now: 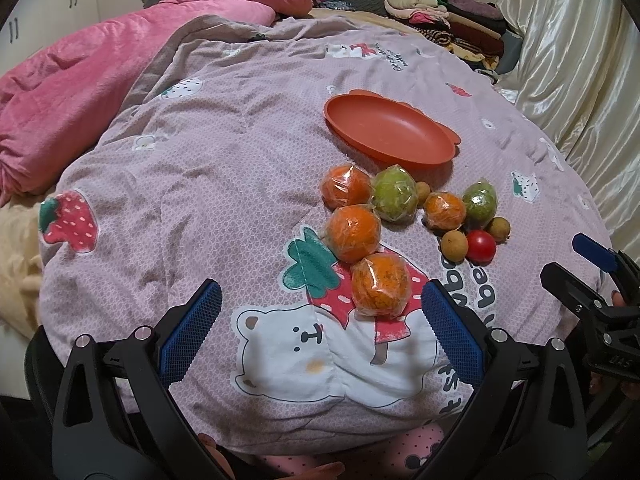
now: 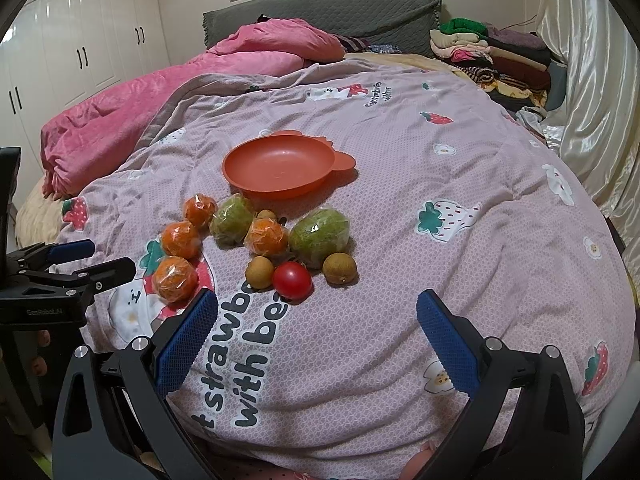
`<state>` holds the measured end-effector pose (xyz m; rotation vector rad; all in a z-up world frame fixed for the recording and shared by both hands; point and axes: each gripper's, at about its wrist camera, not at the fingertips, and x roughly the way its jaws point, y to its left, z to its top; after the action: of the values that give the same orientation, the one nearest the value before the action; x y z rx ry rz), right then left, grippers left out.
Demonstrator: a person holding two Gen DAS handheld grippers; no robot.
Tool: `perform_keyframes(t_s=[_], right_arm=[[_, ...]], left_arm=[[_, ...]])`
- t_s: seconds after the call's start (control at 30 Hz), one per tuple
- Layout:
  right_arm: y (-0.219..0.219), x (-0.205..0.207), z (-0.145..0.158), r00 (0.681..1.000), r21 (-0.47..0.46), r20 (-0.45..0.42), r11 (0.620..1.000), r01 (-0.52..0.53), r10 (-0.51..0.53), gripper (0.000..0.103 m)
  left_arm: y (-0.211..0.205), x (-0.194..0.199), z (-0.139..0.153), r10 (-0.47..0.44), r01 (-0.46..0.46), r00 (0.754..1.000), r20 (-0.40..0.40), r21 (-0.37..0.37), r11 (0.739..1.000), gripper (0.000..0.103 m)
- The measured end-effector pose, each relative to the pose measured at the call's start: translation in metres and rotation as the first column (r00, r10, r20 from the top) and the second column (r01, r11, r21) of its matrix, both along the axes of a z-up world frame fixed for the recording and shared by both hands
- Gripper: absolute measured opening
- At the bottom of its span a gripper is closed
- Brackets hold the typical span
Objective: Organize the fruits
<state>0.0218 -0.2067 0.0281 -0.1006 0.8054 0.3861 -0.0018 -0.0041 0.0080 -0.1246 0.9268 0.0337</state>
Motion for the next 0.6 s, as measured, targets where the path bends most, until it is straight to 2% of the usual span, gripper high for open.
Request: perform_keyframes(t_s=[0.6], right_arm=[[-0.0043, 0.0017, 0.0022, 1.0, -0.002, 0.006, 1.0, 0.001, -0.001, 0.099]], left_arm=[[-0.0006, -0.0003, 0.0005, -0.001, 0.002, 1.0, 0.006, -0.003, 1.0, 0.094]])
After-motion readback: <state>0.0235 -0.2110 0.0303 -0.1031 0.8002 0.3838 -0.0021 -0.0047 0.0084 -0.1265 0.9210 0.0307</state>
